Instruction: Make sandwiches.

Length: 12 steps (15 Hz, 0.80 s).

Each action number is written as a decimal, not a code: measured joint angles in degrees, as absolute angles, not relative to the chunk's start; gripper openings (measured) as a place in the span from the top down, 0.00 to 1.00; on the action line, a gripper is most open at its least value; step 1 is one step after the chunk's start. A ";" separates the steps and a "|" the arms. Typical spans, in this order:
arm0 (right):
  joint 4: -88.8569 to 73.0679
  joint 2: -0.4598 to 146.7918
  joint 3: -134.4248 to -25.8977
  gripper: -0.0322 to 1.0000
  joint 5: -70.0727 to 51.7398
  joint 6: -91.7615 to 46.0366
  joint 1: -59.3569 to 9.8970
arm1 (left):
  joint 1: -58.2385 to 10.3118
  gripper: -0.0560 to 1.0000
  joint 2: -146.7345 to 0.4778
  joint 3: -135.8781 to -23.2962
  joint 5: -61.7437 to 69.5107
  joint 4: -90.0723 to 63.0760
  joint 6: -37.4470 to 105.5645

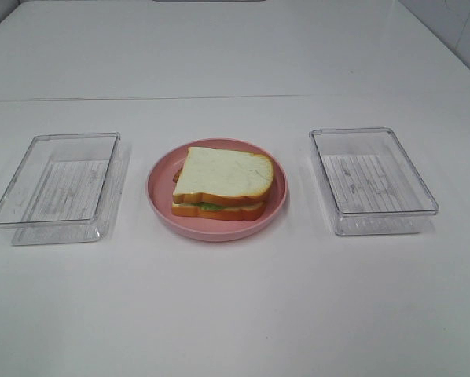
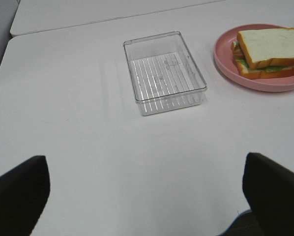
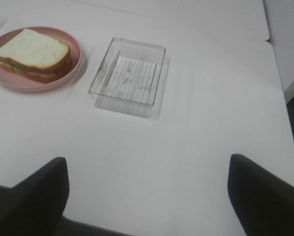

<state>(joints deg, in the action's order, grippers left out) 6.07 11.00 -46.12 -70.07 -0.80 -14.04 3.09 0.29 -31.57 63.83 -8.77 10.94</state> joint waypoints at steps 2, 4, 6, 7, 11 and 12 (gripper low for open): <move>2.12 2.29 -38.45 0.14 -70.13 -1.72 -14.04 | 3.09 0.01 0.29 -31.57 63.83 -8.77 10.94; 1.89 -0.23 -36.21 0.14 -70.19 -1.78 -14.04 | 3.09 0.01 0.29 -31.57 63.83 -8.77 10.94; 1.89 -0.23 -34.72 0.14 -70.19 -1.89 -14.21 | 3.09 0.01 0.29 -31.57 63.83 -8.77 10.94; 1.89 -0.23 -33.46 0.14 -70.13 -1.89 -14.21 | 3.09 0.01 0.29 -31.57 63.83 -8.77 10.94; 1.55 -0.23 -28.59 0.14 -70.36 -1.89 -14.21 | 3.09 0.01 0.29 -31.57 63.83 -8.77 10.94; 1.49 -0.23 -28.59 0.14 -70.07 -1.89 -14.21 | 3.09 0.01 0.29 -31.57 63.83 -8.77 10.94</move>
<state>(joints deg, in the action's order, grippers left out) 1.49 -0.23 -28.59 -70.07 -1.89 -14.21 3.09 0.29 -31.57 63.83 -8.77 10.94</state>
